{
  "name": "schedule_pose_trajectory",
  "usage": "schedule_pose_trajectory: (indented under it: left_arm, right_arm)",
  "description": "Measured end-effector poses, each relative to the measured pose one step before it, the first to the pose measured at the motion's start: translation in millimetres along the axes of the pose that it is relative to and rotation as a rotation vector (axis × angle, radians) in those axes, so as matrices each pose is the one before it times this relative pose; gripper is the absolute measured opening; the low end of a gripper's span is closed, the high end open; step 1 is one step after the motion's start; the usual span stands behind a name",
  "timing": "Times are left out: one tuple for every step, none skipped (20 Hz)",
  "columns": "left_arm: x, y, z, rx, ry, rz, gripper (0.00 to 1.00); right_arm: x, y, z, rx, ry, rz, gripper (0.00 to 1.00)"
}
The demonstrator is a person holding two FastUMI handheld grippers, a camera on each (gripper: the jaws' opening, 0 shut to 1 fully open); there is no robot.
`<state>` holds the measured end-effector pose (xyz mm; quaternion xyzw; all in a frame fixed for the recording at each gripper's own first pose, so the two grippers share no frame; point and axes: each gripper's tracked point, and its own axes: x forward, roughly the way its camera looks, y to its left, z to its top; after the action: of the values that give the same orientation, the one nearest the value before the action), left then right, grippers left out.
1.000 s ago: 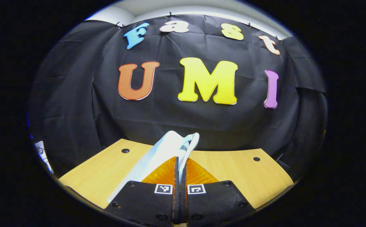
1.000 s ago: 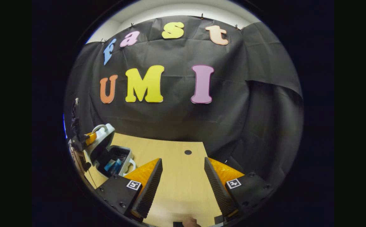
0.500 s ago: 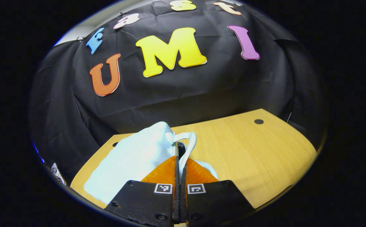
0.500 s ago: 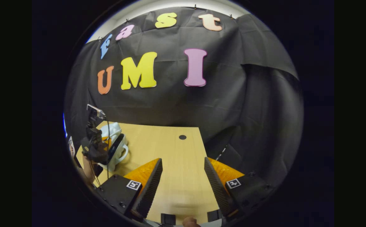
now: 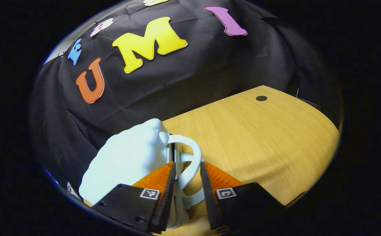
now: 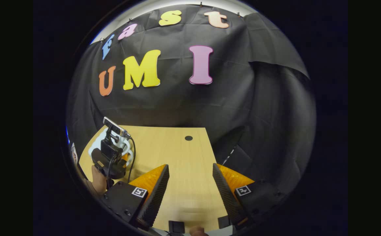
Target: First open the suitcase, pack the skin care products into it, and then close the suitcase.
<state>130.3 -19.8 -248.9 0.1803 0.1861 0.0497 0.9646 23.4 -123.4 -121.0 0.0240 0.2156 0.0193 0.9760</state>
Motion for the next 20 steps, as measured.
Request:
schedule_pose_trajectory:
  left_arm:
    - [-9.10, 1.86, 5.80, -0.03116, -0.01128, -0.00560, 0.72]
    - [-6.13, 5.40, 8.30, -0.02869, -0.00940, -0.00769, 0.80]
    - [-8.20, 8.17, 9.12, -0.03116, -0.01051, -0.00015, 0.83]
    - [-11.44, 10.52, 10.98, -0.03303, -0.01303, -0.00282, 0.86]
    - [-12.97, 10.89, 14.20, -0.03545, -0.02146, -0.00454, 0.90]
    - [-13.47, 11.03, 14.70, -0.03340, -0.02194, -0.01016, 0.91]
    - [-15.28, 13.54, 17.18, -0.02460, -0.02823, -0.00304, 0.93]
    - [-14.52, 14.48, 18.25, -0.01626, -0.03071, -0.00543, 0.94]
    - [-12.10, 15.78, 15.06, -0.00429, -0.02579, 0.00470, 0.97]
    - [-12.43, 16.59, 14.35, 0.00224, -0.02368, 0.01046, 0.98]
    - [-9.94, 16.43, 11.12, 0.00283, -0.01613, 0.00517, 0.99]
    - [-5.65, 10.41, 5.50, 0.00210, -0.01806, 0.00990, 0.98]
    - [-7.17, 15.11, 6.09, -0.00030, -0.01268, 0.01449, 0.98]
    - [-4.72, 12.20, 5.68, -0.00722, -0.01798, 0.00319, 0.98]
    - [-3.71, 10.08, 6.10, -0.01487, -0.01608, -0.00535, 0.98]
    - [-1.34, 10.31, 3.96, -0.01425, 0.00017, 0.00126, 0.98]
    - [-3.70, 11.88, 2.35, -0.00840, -0.00017, 0.01145, 0.98]
    - [-2.62, 12.49, 3.64, -0.01259, -0.00821, 0.01565, 0.98]
    - [-1.11, 9.28, 3.54, -0.01145, -0.00928, 0.00462, 0.98]
    - [0.98, 6.43, 2.09, -0.00851, -0.00694, 0.00239, 0.98]
  right_arm:
    - [-1.00, 7.89, 7.80, 0.00012, -0.00914, 0.00455, 0.79]
    - [-2.70, 9.41, 7.85, -0.00011, -0.01400, 0.00524, 0.79]
    - [-2.13, 11.20, 8.65, -0.00193, -0.01511, 0.00785, 0.79]
    - [-0.40, 12.67, 8.14, -0.00525, -0.01548, 0.00731, 0.79]
    - [-0.31, 14.34, 8.65, -0.00543, -0.01457, 0.00945, 0.79]
    - [-0.56, 13.95, 7.19, -0.00278, -0.01698, 0.00641, 0.79]
    - [0.87, 15.25, 8.15, -0.00055, -0.01793, 0.00721, 0.79]
    - [1.64, 16.86, 7.69, -0.00020, -0.01970, 0.01046, 0.79]
    - [2.40, 15.92, 6.37, -0.00435, -0.01671, 0.00198, 0.79]
    - [2.97, 16.17, 4.70, -0.00156, -0.01689, 0.00700, 0.79]
    - [2.22, 17.43, 5.55, 0.00383, -0.01414, 0.00986, 0.79]
    - [2.12, 16.88, 3.22, 0.00377, -0.01020, 0.01014, 0.79]
    - [2.25, 15.78, 3.56, 0.00245, -0.00912, 0.01153, 0.79]
    - [1.82, 15.85, 2.23, 0.00350, -0.00841, 0.01578, 0.79]
    - [1.24, 12.99, 2.39, -0.00031, -0.00957, 0.00712, 0.79]
    - [1.78, 9.76, 0.52, -0.00413, -0.00443, 0.00157, 0.80]
    - [2.84, 9.80, 0.12, -0.00310, 0.00157, 0.00203, 0.79]
    - [3.04, 9.69, 0.18, -0.00258, 0.00152, 0.00165, 0.79]
    - [1.72, 8.27, 3.24, 0.00034, -0.00384, 0.00224, 0.79]
    - [1.90, 8.04, 3.92, 0.00113, -0.00712, 0.00235, 0.79]
